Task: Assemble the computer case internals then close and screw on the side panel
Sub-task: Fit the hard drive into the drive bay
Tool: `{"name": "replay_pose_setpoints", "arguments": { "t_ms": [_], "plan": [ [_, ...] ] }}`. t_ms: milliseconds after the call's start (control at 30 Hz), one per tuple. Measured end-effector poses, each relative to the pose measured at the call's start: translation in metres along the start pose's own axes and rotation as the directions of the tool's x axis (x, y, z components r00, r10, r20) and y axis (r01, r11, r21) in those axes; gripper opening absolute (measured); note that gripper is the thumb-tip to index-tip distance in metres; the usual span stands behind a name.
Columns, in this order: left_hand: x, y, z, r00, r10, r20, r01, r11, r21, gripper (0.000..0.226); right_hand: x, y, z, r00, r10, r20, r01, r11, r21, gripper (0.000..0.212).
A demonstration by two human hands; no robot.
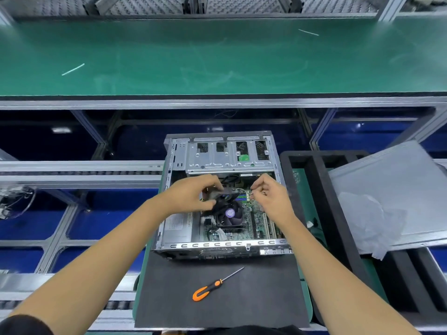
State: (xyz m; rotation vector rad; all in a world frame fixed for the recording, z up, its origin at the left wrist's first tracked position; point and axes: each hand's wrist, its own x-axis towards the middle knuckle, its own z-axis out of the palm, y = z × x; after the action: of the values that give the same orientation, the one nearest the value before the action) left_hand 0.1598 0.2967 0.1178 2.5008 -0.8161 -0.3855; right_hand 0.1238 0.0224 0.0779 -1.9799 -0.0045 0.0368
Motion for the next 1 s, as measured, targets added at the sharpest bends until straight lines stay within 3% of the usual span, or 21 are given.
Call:
{"name": "replay_pose_setpoints", "arguments": {
  "t_ms": [67,267,400,600,800,900,1000],
  "plan": [
    [0.001,0.003,0.006,0.999,0.051,-0.004,-0.050,0.990,0.131,0.034,-0.001,-0.001,0.000,1.000,0.019,-0.004,-0.019,0.999,0.031,0.006],
    [0.023,0.018,0.026,0.997,0.079,0.025,-0.082,0.971,0.223,0.034,-0.002,-0.002,0.000,1.000,-0.012,0.023,0.012,1.000,-0.008,0.007],
    [0.027,0.021,0.012,0.992,0.121,0.031,-0.125,0.954,0.272,0.025,-0.001,0.001,-0.001,0.999,-0.007,0.041,0.010,0.997,-0.076,0.021],
    [0.026,0.043,0.024,0.976,0.072,0.207,-0.127,0.956,0.266,0.023,-0.003,-0.001,-0.004,0.991,0.000,0.137,0.030,0.975,-0.220,0.038],
    [0.031,0.052,0.046,0.901,-0.027,0.433,-0.105,0.955,0.279,0.030,-0.006,-0.006,-0.003,0.967,-0.013,0.254,0.108,0.925,-0.364,0.042],
    [0.041,0.053,0.049,0.873,-0.063,0.483,0.000,0.992,0.130,0.048,-0.007,-0.007,-0.004,0.957,-0.007,0.291,0.123,0.916,-0.383,0.039],
    [0.047,0.048,0.050,0.820,-0.022,0.572,0.057,0.997,-0.042,0.044,-0.007,-0.008,-0.003,0.952,-0.002,0.305,0.136,0.897,-0.420,0.037]
  ]
}}
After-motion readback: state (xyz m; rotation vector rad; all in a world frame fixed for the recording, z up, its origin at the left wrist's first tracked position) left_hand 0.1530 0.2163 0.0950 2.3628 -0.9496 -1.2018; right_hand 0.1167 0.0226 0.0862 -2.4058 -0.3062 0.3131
